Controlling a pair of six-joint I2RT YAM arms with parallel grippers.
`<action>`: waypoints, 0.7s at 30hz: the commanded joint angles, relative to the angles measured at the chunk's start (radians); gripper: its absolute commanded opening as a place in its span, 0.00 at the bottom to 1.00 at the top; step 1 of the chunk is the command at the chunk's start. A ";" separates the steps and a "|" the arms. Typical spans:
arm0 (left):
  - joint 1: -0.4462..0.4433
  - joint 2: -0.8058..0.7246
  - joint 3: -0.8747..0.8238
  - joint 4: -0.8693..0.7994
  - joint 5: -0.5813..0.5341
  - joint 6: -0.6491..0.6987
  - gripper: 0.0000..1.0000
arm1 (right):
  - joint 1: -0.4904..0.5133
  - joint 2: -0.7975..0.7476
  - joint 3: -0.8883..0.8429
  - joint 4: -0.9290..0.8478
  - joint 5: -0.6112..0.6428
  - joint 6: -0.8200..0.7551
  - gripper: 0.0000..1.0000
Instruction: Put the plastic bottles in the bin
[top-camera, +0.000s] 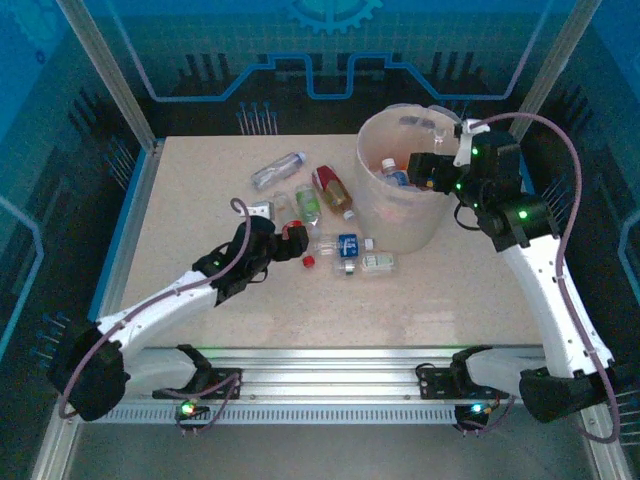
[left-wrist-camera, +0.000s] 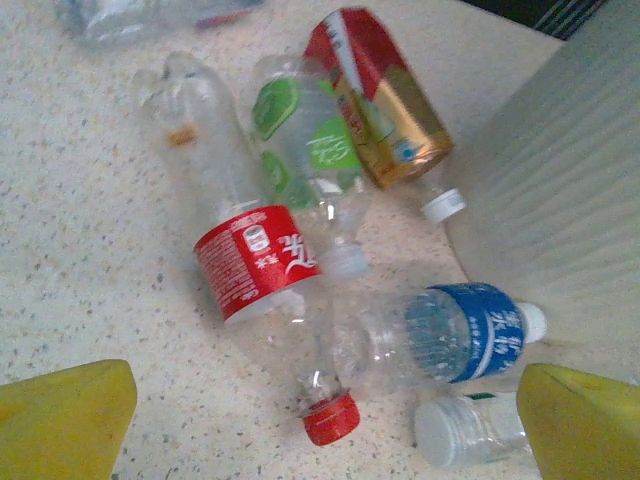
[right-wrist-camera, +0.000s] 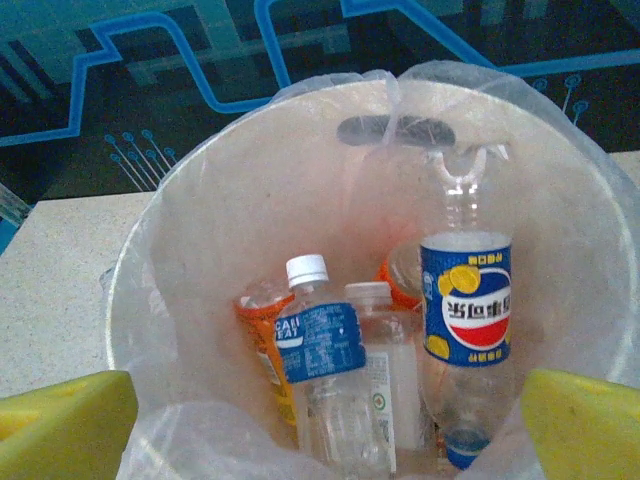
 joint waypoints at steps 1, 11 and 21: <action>0.014 0.055 0.067 -0.033 -0.053 -0.086 0.99 | -0.009 -0.045 -0.035 -0.036 -0.005 0.038 1.00; 0.171 0.287 0.320 -0.098 0.022 0.132 0.99 | -0.009 -0.075 -0.046 -0.047 0.007 0.040 1.00; 0.350 0.735 0.913 -0.465 0.270 0.583 0.99 | -0.009 -0.081 -0.046 -0.052 0.042 0.052 1.00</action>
